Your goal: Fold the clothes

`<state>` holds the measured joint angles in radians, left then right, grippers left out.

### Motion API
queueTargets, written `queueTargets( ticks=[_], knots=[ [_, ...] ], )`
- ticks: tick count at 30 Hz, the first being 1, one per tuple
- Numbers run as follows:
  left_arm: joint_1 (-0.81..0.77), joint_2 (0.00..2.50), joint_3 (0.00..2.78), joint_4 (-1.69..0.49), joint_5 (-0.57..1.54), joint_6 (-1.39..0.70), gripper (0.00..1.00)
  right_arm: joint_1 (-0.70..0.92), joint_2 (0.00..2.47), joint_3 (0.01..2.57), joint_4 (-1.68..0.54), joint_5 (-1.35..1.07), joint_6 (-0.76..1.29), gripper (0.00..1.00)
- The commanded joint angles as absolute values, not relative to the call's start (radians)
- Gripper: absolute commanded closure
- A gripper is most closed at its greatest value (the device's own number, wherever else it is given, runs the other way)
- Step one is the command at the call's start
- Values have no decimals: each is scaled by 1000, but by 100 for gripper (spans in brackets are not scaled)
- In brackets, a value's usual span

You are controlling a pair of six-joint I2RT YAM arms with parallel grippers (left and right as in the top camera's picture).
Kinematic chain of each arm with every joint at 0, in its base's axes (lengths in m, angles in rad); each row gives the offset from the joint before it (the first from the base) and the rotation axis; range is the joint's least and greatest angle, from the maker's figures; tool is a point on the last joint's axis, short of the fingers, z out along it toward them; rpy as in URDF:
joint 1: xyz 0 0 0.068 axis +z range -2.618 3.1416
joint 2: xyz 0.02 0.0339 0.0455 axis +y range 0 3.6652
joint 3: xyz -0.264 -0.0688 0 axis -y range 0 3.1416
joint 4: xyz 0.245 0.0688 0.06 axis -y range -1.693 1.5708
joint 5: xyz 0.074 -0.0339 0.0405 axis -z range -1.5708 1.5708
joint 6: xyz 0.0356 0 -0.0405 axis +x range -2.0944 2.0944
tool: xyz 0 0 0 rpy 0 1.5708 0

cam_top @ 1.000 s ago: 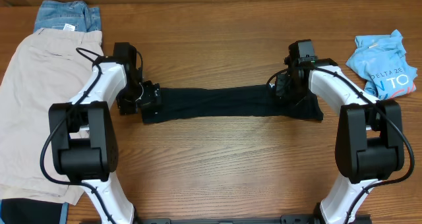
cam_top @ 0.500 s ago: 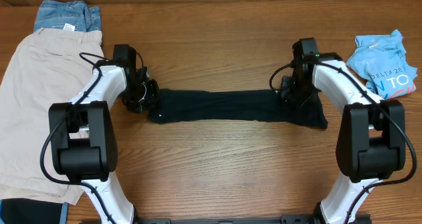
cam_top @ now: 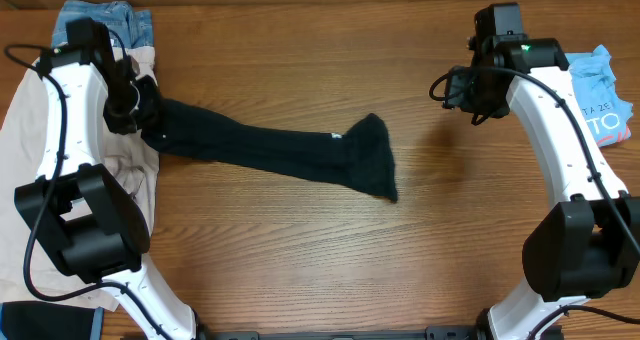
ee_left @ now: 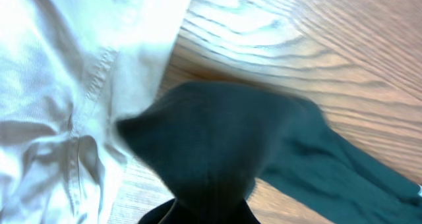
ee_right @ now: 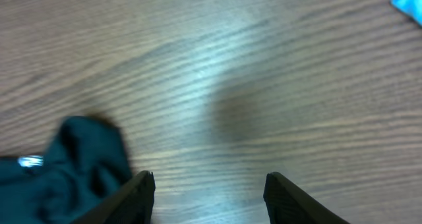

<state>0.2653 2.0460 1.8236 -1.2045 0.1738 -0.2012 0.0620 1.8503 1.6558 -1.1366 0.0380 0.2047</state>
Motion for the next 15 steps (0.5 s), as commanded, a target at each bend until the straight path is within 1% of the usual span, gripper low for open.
queueTargets(
  ticks=[1,4,7,11,15],
  knots=[
    [189,2045,1862,-1248,176,-175,96,54,1846,1668,-1139,52,206,43],
    [90,2046,1854,-1290,155,-162,96,54,1846,1668,-1144,52,206,43],
    [-10,2048,1845,-1301,67,-165,96,54,1846,1668,-1149,52,206,43],
    [-132,2048,1808,-1277,-17,-186,95,55,1846,1668,-1159,52,206,43],
    [-209,2051,1762,-1234,-60,-214,93,55,1846,1668,-1168,52,206,43]
  ],
)
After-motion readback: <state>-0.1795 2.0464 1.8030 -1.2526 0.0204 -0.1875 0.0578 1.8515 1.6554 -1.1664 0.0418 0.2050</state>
